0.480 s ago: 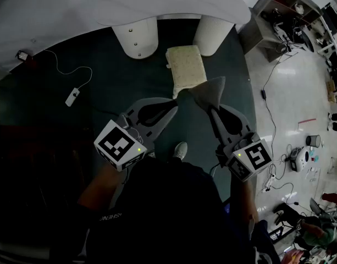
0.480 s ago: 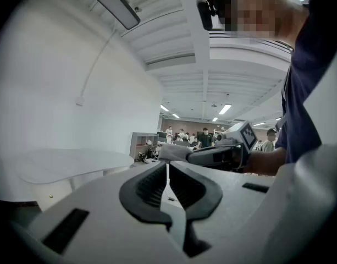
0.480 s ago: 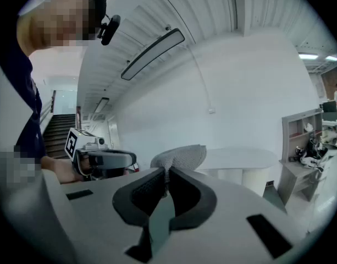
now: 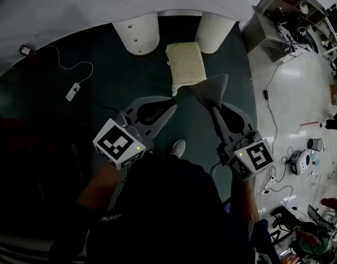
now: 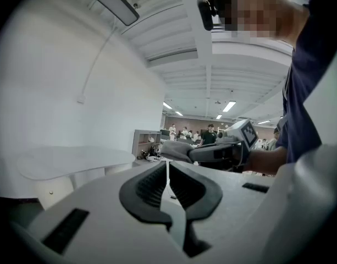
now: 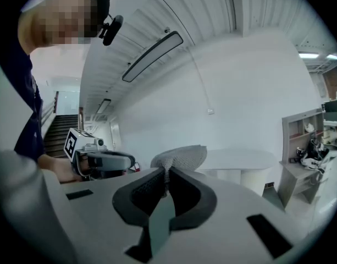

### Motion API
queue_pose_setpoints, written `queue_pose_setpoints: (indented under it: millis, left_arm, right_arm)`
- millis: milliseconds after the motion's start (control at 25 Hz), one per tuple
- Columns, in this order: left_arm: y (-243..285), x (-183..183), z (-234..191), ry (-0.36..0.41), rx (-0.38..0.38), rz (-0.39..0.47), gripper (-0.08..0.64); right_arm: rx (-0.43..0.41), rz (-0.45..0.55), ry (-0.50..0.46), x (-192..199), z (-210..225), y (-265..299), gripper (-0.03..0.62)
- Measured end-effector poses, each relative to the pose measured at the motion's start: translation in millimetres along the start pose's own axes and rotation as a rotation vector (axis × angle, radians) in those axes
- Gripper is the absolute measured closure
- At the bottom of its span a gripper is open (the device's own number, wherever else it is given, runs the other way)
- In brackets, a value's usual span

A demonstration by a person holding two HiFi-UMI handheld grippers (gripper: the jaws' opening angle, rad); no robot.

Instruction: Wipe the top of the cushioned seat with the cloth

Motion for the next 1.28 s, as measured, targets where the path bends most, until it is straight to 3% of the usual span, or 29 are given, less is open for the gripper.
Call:
queue_pose_setpoints:
  millis: [360, 720, 1120, 1280]
  left_arm:
    - [26, 4, 28, -0.011, -0.04, -0.014, 0.54]
    - [51, 3, 16, -0.019, -0.037, -0.009, 0.54]
    - [86, -2, -31, -0.053, -0.038, -0.007, 0.54]
    - [110, 7, -80, -0.07, -0.03, -0.008, 0.541]
  right_arm:
    - [-0.033, -0.013, -0.003, 14, 33, -30, 0.552]
    - [-0.037, -0.02, -0.001, 14, 55, -23, 0.552]
    - [-0.036, -0.051, -0.001, 4, 96, 13, 0.552]
    - [-0.03, -0.067, 0.001, 5, 126, 59, 0.552]
Point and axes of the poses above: the fingertips, and each gripper's own axes: y forward along the fingers, z to its right, x out of its underside, the point moved 3 cm from there along -y, backward along the fingers, and after that the axes turned 6 degrees about -z, right-handed, at the moved point
